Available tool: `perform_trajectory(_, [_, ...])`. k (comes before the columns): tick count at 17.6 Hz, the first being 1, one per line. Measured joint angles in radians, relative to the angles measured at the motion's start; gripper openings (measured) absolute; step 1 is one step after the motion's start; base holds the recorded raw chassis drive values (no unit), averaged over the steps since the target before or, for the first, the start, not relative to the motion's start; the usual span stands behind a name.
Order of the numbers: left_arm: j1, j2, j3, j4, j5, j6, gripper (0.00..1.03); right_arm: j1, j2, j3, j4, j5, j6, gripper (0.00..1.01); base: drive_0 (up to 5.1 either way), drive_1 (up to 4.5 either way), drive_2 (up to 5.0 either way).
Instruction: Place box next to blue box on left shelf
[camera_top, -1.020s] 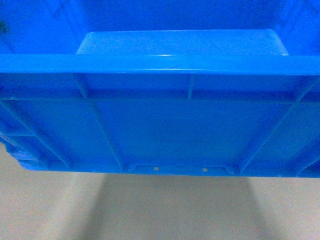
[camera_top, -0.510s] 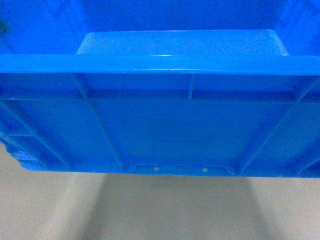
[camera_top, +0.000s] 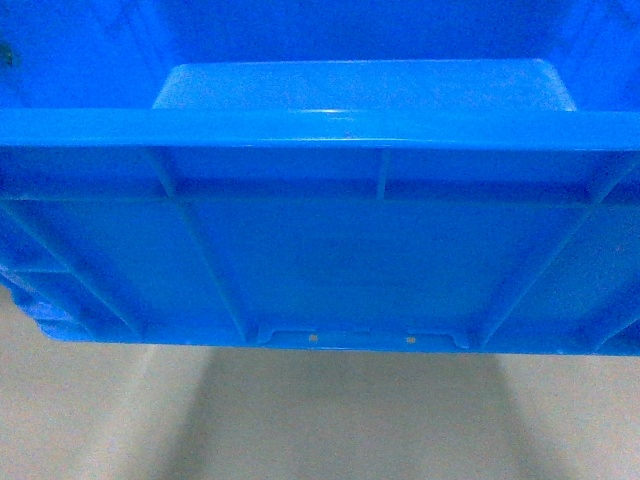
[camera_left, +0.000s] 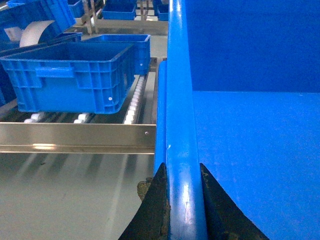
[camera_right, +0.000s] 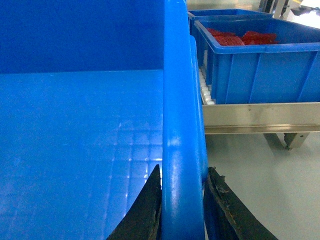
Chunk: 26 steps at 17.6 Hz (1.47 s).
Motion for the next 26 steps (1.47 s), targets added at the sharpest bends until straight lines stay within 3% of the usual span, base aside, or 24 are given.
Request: perform_trajectory(26, [-0.001, 0.000, 0.000, -0.001, 0.000, 0.000, 0.09, 0.000, 0.001, 0.000, 0.001, 0.002, -0.003, 0.16, 0.1, 4.39, -4.1])
